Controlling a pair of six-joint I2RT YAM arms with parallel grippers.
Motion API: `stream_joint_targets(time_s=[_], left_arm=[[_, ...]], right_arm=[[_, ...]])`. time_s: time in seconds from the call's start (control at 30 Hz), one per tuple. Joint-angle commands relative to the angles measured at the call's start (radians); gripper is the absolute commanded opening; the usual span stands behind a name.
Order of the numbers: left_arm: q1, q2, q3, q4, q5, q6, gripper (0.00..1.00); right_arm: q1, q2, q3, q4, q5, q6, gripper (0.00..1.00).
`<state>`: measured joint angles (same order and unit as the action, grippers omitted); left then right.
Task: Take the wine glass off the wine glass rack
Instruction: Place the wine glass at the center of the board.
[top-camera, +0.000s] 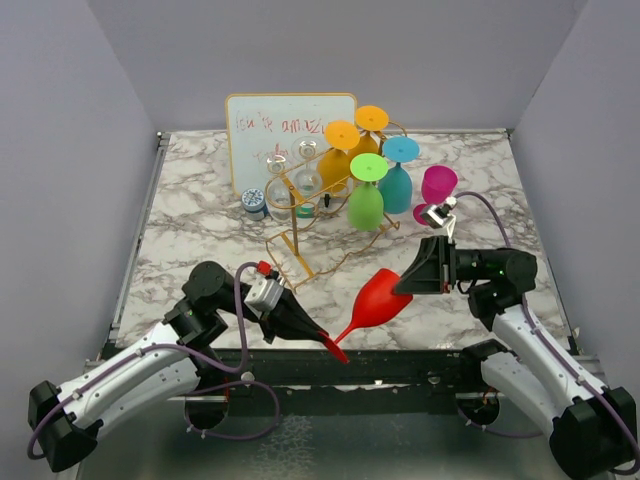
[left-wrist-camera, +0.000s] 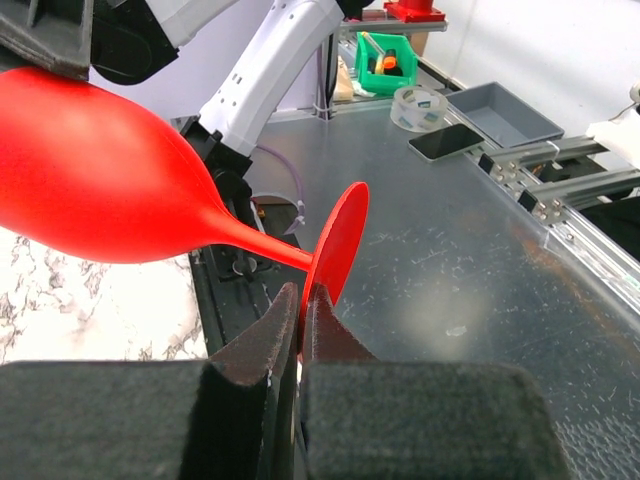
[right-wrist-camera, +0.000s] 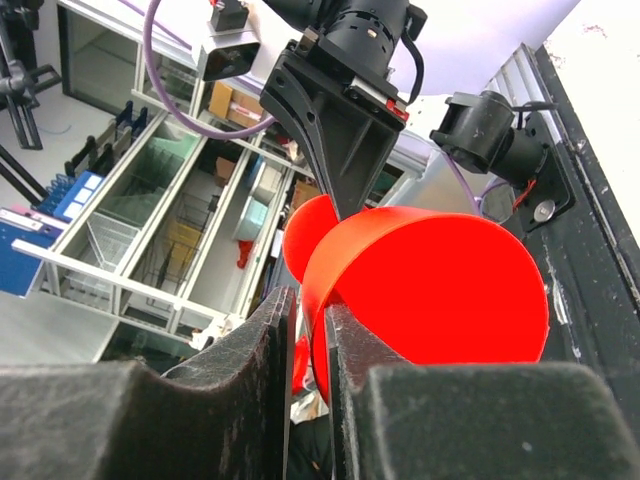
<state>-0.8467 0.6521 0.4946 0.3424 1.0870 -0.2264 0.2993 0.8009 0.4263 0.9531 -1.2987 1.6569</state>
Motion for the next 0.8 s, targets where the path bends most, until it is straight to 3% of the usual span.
stream_joint_targets(time_s=[0.0,0.17,0.23,0.47,0.6,0.77], left_arm=[[0.008,-0.012,0.005,-0.008,-0.088,0.012,0.0],[0.009,-0.007,-0.003,-0.008,-0.103,-0.002,0.0],[0.009,-0.001,-0.005,-0.008,-0.113,-0.013,0.01],[0.009,-0.009,-0.013,-0.009,-0.14,-0.053,0.26],[0.009,-0.031,-0.026,-0.01,-0.165,-0.056,0.34],[0.009,-0.04,-0.026,-0.04,-0.194,-0.049,0.49]], right_arm=[[0.006,0.001,0.028,-0.007,-0.048,-0.011,0.19],[0.006,0.0,0.031,-0.005,-0.04,-0.012,0.01],[0.006,-0.001,0.031,-0.019,-0.034,-0.018,0.0],[0.006,-0.002,0.035,-0.144,-0.024,-0.105,0.0],[0.006,-0.013,0.051,-0.248,-0.027,-0.175,0.0],[0.006,-0.025,0.132,-0.592,-0.015,-0.432,0.0]])
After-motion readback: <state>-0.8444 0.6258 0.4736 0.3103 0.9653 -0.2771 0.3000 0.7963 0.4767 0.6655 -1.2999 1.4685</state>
